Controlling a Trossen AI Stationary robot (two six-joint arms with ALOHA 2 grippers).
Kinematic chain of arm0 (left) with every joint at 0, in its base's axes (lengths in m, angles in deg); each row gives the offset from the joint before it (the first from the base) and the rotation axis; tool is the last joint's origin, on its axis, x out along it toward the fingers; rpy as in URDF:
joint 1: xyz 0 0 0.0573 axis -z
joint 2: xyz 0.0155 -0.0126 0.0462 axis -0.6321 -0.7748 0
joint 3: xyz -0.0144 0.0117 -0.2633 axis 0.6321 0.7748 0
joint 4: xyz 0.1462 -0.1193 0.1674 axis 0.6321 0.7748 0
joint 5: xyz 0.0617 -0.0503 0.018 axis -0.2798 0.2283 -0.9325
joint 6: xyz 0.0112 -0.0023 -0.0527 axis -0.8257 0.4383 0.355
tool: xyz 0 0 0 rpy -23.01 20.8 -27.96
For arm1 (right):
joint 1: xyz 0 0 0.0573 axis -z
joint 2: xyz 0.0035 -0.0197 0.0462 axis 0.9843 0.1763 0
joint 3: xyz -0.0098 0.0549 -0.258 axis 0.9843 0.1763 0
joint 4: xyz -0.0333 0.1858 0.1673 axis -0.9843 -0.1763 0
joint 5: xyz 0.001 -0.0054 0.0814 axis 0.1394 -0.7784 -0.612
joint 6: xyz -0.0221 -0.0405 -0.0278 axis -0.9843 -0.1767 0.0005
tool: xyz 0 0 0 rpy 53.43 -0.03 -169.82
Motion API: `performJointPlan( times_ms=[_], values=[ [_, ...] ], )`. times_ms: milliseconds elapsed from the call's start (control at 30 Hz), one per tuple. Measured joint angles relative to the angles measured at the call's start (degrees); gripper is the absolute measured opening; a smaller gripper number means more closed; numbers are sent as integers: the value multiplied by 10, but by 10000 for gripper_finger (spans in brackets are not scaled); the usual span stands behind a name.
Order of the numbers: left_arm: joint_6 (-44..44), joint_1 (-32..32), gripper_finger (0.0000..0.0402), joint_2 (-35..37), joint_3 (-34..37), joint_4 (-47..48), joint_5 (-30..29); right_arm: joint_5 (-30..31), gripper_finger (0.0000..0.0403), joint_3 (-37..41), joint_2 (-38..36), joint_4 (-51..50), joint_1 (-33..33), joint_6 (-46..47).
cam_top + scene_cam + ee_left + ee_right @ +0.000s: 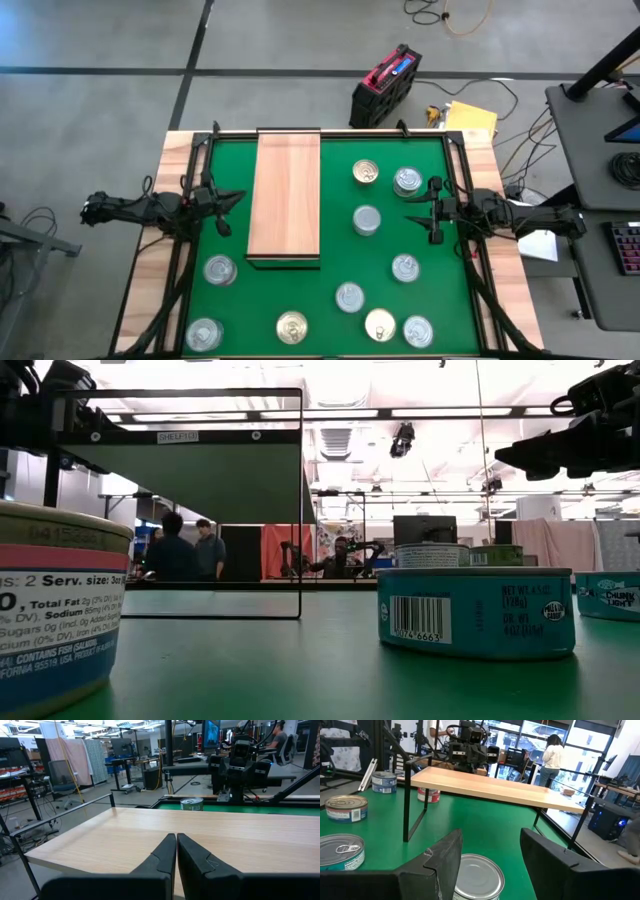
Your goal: Stack canned seafood by type on shelf
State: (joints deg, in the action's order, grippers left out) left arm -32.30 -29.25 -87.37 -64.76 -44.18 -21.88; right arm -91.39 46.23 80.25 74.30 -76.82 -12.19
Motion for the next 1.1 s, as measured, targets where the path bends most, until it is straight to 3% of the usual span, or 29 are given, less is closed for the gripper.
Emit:
performJointPlan(
  times_ms=[1100],
  values=[
    [24, 0, 0, 0, 0, -9, 2, 0, 192, 0, 0, 0, 0, 1]
  ],
)
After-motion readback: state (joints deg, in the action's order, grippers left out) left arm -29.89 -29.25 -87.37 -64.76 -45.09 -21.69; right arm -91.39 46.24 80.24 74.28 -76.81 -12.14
